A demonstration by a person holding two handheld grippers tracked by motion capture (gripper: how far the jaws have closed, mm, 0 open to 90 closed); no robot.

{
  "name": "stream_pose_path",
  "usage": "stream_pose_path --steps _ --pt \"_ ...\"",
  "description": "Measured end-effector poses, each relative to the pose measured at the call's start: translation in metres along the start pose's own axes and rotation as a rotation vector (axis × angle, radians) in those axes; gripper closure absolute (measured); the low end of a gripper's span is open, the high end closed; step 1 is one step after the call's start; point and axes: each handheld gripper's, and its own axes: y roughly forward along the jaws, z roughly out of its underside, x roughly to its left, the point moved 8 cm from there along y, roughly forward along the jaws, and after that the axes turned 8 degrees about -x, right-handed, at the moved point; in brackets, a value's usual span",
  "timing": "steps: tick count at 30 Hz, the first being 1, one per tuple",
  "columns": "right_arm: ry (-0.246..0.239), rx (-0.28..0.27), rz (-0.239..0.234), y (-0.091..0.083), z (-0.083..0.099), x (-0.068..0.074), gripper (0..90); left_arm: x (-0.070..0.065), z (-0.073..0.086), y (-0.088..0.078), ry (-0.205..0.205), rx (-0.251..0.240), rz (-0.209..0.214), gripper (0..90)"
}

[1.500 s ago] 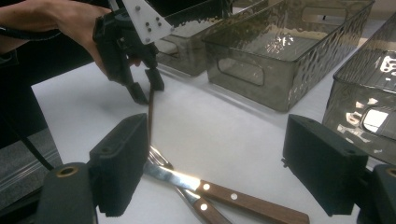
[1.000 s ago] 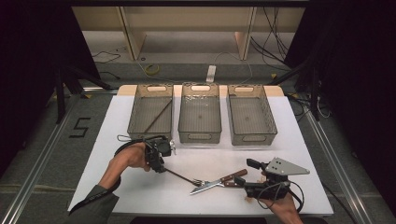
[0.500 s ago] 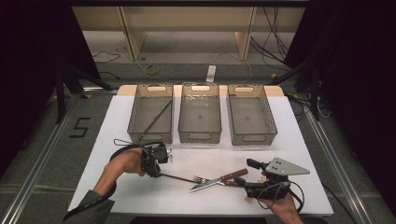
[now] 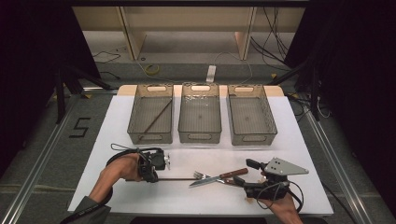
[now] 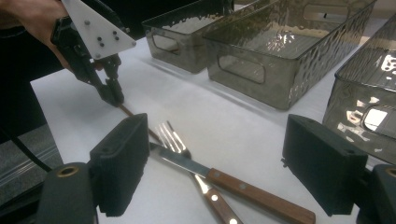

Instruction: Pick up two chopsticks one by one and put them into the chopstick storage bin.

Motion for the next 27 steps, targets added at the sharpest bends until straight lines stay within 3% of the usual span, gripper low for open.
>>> stream_pose_path --steps 13,27 --pt "-0.005 0.001 -0.001 0.000 0.000 0.000 23.8 -0.001 0.001 -0.001 -0.001 -0.012 0.025 83.9" --pt "-0.003 0.000 -0.001 0.000 0.000 0.000 23.8 0.007 0.002 -0.017 -0.092 -0.096 0.003 84.1"
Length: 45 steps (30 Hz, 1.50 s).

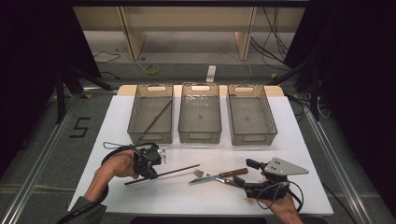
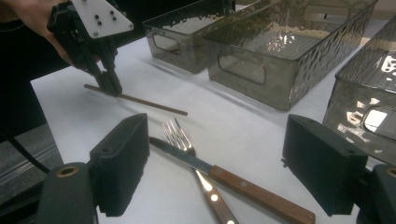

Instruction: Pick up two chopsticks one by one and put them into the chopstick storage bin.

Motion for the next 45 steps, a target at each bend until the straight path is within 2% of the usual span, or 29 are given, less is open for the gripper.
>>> stream_pose_path --steps 2,8,15,17,23,29,33,37,45 --pt "-0.001 0.000 0.000 0.000 0.000 0.000 23.7 0.003 0.001 -0.003 -0.018 -0.007 -0.015 84.1" --pt "0.001 -0.001 0.001 0.000 0.000 0.000 23.8 0.009 -0.002 -0.015 -0.092 -0.079 -0.032 84.1" --pt "0.002 -0.001 -0.001 0.000 0.000 0.000 23.8 0.020 -0.012 -0.028 -0.193 -0.191 -0.095 84.1" --pt "0.002 -0.001 -0.001 0.000 0.000 0.000 23.7 0.022 -0.013 -0.032 -0.221 -0.212 -0.100 84.1" --pt "0.003 0.000 0.001 0.000 0.000 0.000 23.7 0.032 -0.016 -0.044 -0.282 -0.273 -0.151 84.0" --pt "0.011 -0.002 0.006 0.000 0.000 -0.001 23.7 0.048 -0.018 -0.064 -0.338 -0.340 -0.219 84.1" --pt "0.015 0.000 0.012 0.000 0.001 -0.003 23.7 0.061 -0.022 -0.078 -0.388 -0.408 -0.250 84.1" --pt "0.021 -0.001 0.014 0.000 0.001 -0.004 23.7 0.074 -0.025 -0.087 -0.403 -0.450 -0.264 84.1" --pt "0.026 0.001 0.015 0.000 0.002 -0.006 23.7 0.098 -0.028 -0.096 -0.464 -0.494 -0.292 84.1"
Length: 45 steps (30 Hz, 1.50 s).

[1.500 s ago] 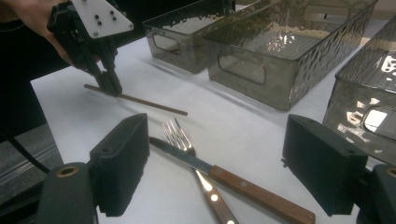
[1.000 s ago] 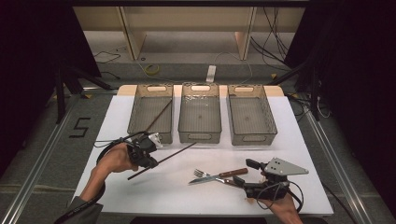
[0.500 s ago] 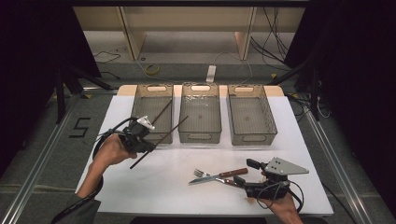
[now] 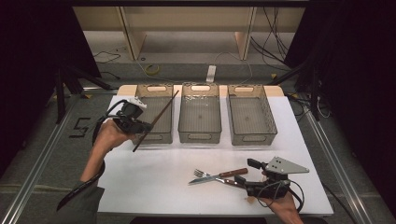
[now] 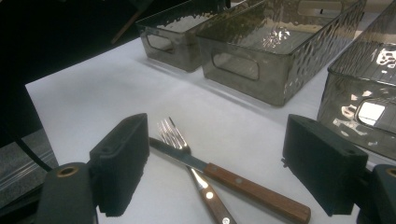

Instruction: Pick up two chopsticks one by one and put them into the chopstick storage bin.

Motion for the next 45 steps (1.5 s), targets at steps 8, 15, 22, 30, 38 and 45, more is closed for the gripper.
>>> stream_pose_path --steps 8,15,22,30,38,45 --pt "0.000 -0.002 -0.003 0.000 0.000 0.000 23.7 0.021 -0.020 0.000 -0.033 -0.029 -0.059 84.1" --pt "-0.003 -0.002 -0.005 0.000 0.000 0.000 23.7 0.037 -0.031 -0.002 -0.057 -0.055 -0.100 84.0" --pt "-0.002 -0.002 -0.008 0.000 0.000 0.001 23.7 0.052 -0.035 0.000 -0.083 -0.083 -0.140 84.0" --pt "-0.002 -0.004 -0.011 0.000 0.000 0.001 23.7 0.066 -0.035 0.007 -0.097 -0.087 -0.172 84.0" --pt "-0.001 -0.002 -0.012 0.000 0.000 0.002 23.7 0.072 -0.034 0.021 -0.087 -0.076 -0.210 84.0" --pt "0.000 -0.002 -0.014 0.000 -0.001 0.002 23.7 0.074 -0.030 0.029 -0.096 -0.073 -0.216 83.9"
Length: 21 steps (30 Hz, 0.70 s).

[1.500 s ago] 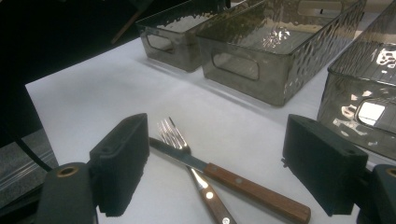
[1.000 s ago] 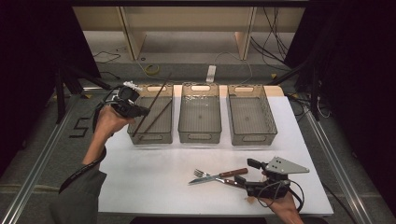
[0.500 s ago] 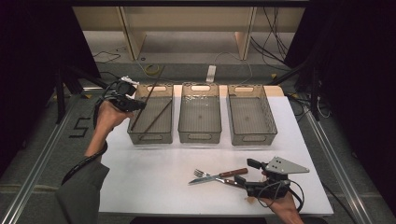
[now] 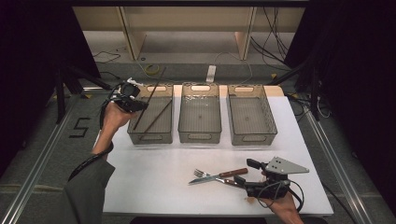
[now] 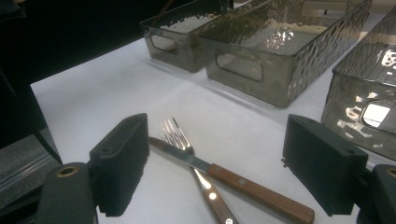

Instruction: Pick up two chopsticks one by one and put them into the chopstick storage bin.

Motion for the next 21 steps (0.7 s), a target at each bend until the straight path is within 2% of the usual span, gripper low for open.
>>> stream_pose_path --steps 21 --pt "0.001 0.000 -0.002 0.000 0.000 0.000 23.6 0.004 0.018 0.019 -0.050 0.043 -0.027 83.1"
